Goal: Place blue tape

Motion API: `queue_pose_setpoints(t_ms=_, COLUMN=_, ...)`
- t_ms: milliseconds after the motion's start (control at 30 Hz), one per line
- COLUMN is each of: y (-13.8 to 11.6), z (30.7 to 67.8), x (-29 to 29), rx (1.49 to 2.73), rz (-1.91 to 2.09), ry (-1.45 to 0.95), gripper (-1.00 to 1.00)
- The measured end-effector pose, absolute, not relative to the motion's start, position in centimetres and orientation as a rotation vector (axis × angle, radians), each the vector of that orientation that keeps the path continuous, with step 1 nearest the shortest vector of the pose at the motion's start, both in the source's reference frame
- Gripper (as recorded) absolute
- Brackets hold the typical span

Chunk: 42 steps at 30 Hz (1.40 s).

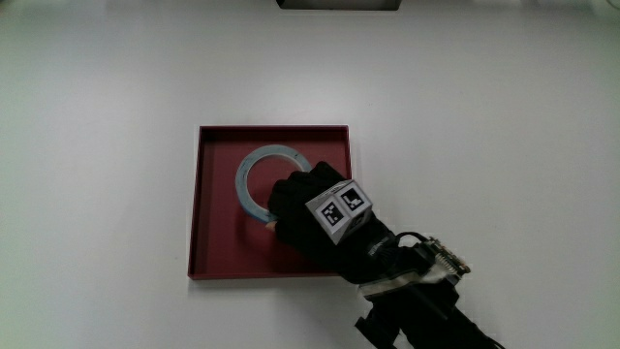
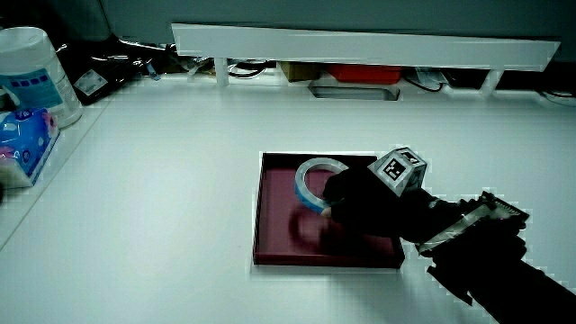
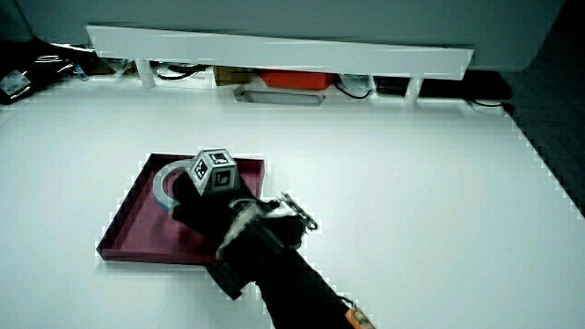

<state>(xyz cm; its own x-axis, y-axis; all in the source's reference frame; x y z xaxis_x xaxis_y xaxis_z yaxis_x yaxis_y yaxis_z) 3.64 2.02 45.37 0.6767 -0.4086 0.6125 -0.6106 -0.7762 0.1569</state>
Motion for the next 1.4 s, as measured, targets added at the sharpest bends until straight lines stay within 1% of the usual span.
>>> queue_pose_setpoints(t_ms=200, y=3.0, z=48.7, x=2.2, rx=2.532, rz=0.708, ry=-0.809, gripper=0.00)
queue_pose_setpoints(t_ms=300, y=3.3, z=49.8, x=2.1, rx=2.506, rz=0.683, ry=-0.798, gripper=0.00)
queue_pose_setpoints(t_ms=500, y=3.6, z=49.7, x=2.1, rx=2.531, rz=0.671, ry=-0.816, gripper=0.00)
queue_pose_setpoints(t_ms=733, y=3.6, z=49.7, x=2.1, rx=2.519, rz=0.669, ry=-0.812, gripper=0.00)
queue_pose_setpoints(t_ms=1067, y=3.6, z=50.0, x=2.2, rx=2.531, rz=0.649, ry=-0.816, gripper=-0.36)
queue_pose_setpoints(t_ms=1300, y=3.8, z=50.0, x=2.5, rx=2.502, rz=0.682, ry=-0.802, gripper=-0.61)
queue_pose_setpoints(t_ms=1400, y=3.5, z=49.1, x=2.9, rx=2.473, rz=0.753, ry=-0.797, gripper=-0.71)
